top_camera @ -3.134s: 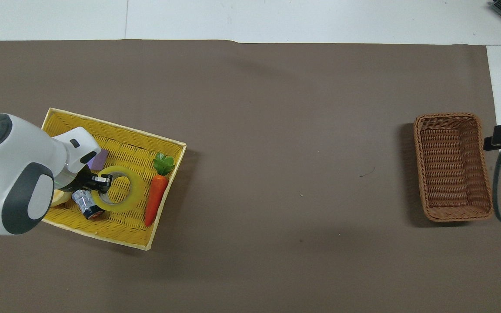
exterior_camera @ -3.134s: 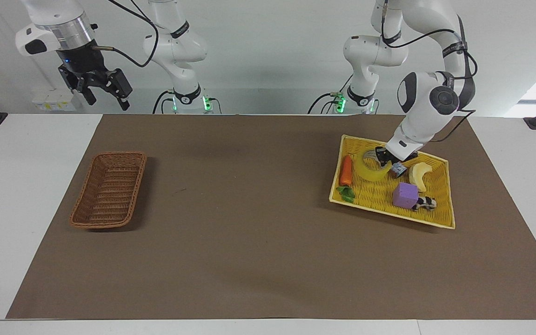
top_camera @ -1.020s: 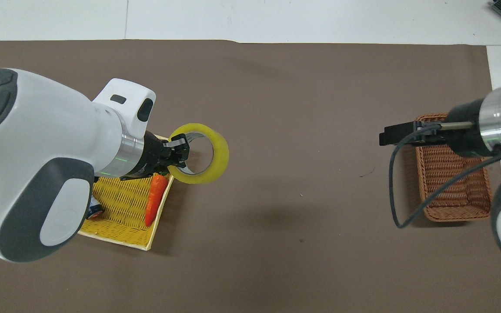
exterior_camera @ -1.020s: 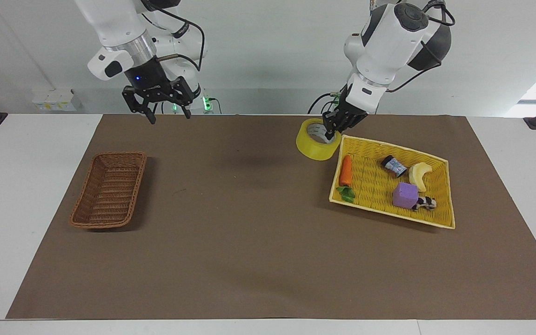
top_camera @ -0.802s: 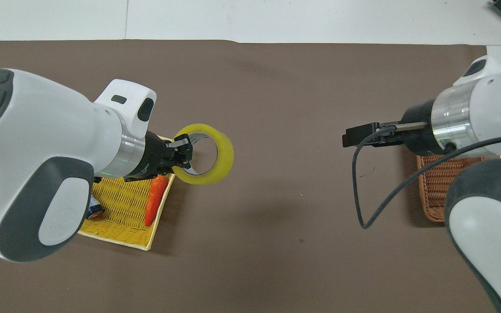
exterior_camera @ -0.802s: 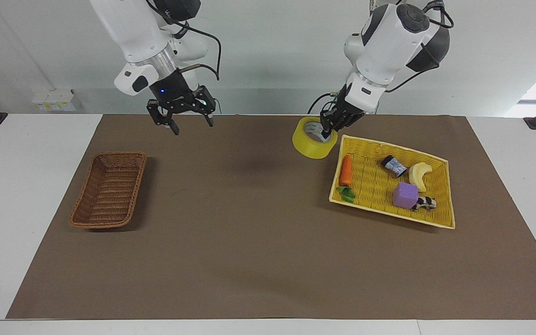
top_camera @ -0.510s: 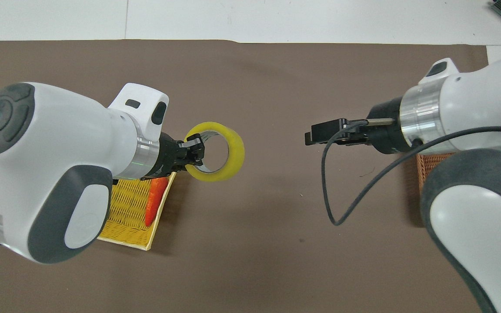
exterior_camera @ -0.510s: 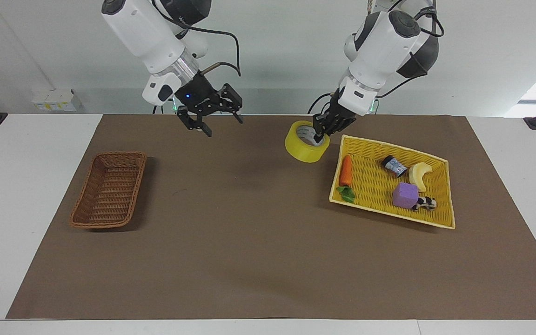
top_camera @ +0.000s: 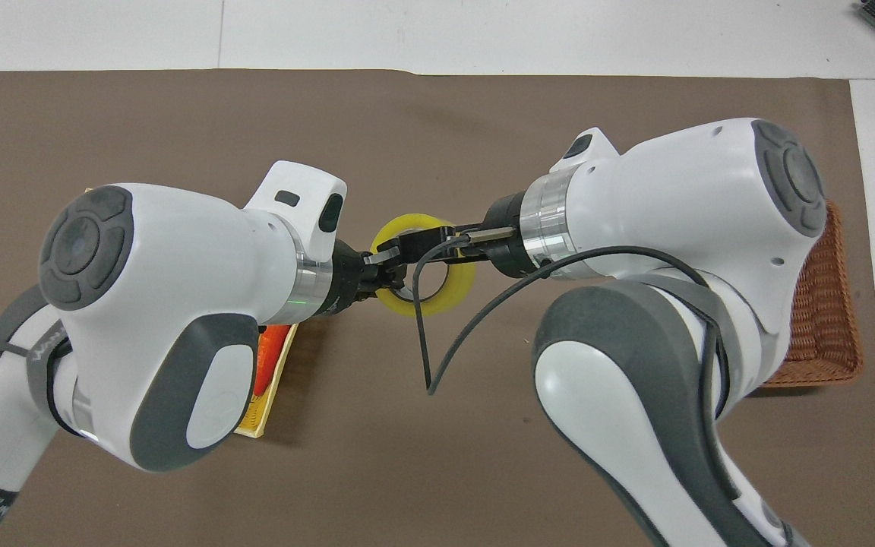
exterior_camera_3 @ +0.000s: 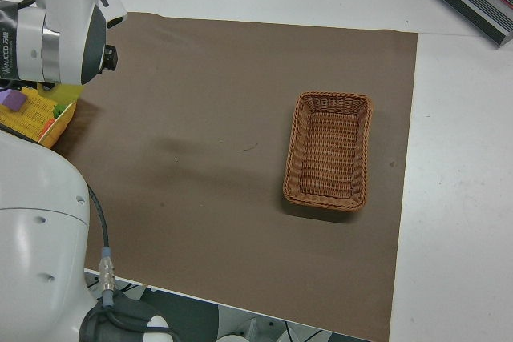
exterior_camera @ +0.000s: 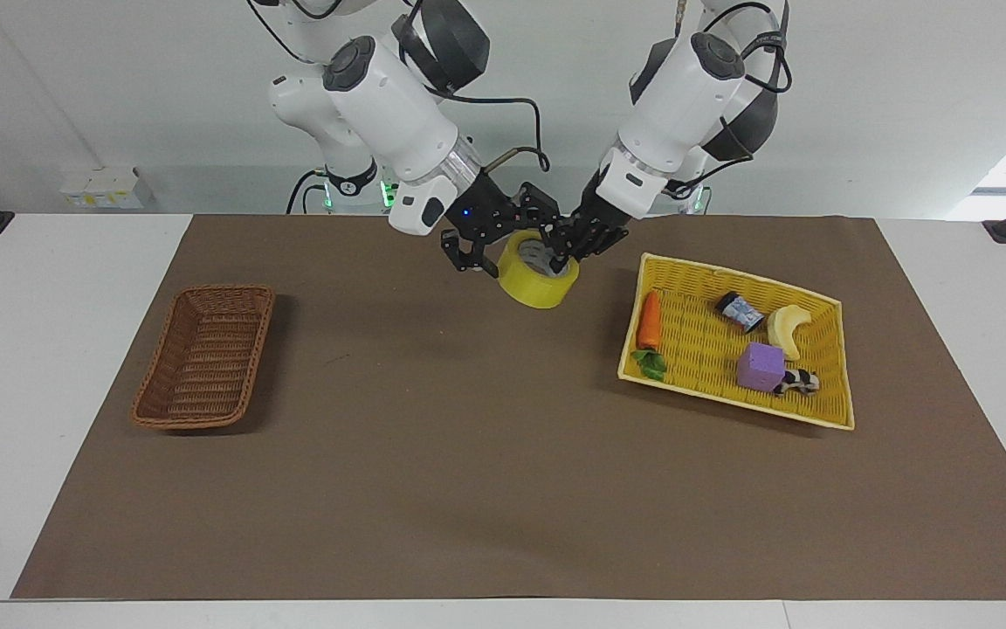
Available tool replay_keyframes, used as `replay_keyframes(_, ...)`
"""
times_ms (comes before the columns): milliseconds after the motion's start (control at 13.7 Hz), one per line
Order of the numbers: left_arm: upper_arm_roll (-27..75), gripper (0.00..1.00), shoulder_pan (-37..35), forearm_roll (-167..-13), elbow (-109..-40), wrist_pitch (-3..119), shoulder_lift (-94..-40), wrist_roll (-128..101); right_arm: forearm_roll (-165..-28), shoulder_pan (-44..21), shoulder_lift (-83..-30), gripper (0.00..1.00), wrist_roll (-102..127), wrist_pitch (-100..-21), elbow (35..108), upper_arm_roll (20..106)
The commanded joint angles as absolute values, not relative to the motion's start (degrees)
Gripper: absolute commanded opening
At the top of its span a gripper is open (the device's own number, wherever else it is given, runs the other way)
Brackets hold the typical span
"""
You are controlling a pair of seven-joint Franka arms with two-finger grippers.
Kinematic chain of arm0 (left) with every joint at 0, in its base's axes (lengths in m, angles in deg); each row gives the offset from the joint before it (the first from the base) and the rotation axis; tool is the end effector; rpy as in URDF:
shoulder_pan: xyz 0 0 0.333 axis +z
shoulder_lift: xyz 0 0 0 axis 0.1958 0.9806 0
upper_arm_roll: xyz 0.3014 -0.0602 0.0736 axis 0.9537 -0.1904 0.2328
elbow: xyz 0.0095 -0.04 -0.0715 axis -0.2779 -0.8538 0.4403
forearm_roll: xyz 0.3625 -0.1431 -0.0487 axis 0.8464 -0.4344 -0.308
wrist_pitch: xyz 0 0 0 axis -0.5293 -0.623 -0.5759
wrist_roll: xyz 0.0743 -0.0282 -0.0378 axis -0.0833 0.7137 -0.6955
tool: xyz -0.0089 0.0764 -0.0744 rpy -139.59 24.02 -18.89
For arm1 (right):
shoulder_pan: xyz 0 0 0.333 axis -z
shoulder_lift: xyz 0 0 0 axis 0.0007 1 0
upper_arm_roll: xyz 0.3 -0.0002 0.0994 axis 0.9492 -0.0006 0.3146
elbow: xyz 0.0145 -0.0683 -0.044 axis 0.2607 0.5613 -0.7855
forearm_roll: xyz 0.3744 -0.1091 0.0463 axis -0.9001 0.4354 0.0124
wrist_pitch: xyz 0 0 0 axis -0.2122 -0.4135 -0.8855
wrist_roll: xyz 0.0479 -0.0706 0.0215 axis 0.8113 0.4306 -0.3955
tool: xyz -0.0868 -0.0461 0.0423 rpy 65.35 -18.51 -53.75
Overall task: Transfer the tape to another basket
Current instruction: 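Carry the tape forward with the left gripper while the right gripper approaches it, then grasp the tape with the right gripper while the left gripper releases it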
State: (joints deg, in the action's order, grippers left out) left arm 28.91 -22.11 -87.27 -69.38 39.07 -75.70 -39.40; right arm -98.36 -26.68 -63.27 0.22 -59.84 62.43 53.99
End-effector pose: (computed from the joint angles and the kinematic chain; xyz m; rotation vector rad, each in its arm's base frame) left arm 0.4950 -0.3247 0.5475 2.6681 0.4446 -0.0267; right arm 0.5622 0.2943 0.5570 -2.5578 -0.2021 -0.1288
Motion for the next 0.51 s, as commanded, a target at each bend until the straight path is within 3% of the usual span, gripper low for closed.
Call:
replay_keyframes(0, 29.55, 0.0, -24.39, -90.65, -68.62, 41.3, -76.01, -39.44, -100.01, -25.44, -63.23, 1.0, 6.48, -59.05, 62.96, 54.17)
replay_keyframes(291, 29.64, 0.0, -23.69, -92.32, -67.92, 41.3, -76.71, -39.35, -99.93, -24.48, -63.05, 1.0, 9.28, -60.36, 63.31, 54.09)
replay_keyframes(364, 29.64, 0.0, -23.52, -92.77, -67.74, 41.3, -76.89, -39.35, -99.93, -23.86, -63.05, 0.89, 10.25, -60.37, 63.4, 54.09)
replay_keyframes(437, 29.73, 0.0, -23.43, -93.29, -67.22, 41.3, -76.89, -39.35, -99.93, -23.33, -63.05, 0.64, 10.96, -60.28, 63.49, 54.09)
